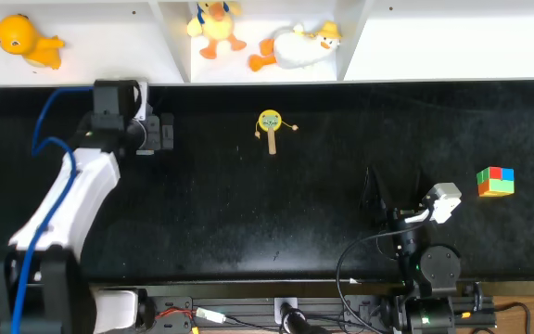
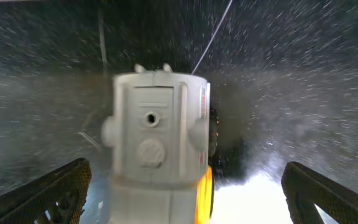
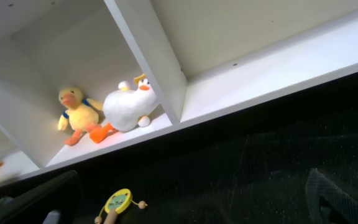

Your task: Store Toys

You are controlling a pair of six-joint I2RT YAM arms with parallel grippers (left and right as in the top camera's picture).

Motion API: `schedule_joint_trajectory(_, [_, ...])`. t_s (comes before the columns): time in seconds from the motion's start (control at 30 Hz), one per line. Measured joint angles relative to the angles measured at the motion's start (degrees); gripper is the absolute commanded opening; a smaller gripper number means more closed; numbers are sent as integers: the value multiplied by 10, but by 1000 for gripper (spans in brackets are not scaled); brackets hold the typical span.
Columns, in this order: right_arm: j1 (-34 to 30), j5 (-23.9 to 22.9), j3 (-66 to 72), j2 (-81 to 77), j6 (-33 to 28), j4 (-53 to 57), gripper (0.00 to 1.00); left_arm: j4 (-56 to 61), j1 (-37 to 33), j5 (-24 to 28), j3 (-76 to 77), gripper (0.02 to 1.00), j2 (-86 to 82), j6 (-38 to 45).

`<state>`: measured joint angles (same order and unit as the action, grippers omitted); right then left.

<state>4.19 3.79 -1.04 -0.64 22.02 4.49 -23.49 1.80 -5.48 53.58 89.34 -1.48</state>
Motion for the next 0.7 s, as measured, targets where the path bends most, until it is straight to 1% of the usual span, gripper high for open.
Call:
schedule_joint_trajectory(0.17, [0, 0, 0, 0, 0, 0, 996, 6, -7, 0, -4, 939, 17, -14])
schedule_joint_trajectory(0.27, [0, 0, 0, 0, 0, 0, 993, 9, -26, 1, -4, 873, 17, -17])
schedule_joint_trajectory(0.4, [0, 0, 0, 0, 0, 0, 993, 31, -53, 13, -4, 866, 19, -18])
schedule_joint_trajectory(0.6, [0, 0, 0, 0, 0, 0, 996, 75, -59, 52, -4, 864, 47, -13])
schedule_joint_trajectory(0.7, [0, 0, 0, 0, 0, 0, 996, 77, -59, 63, -4, 809, 54, -13])
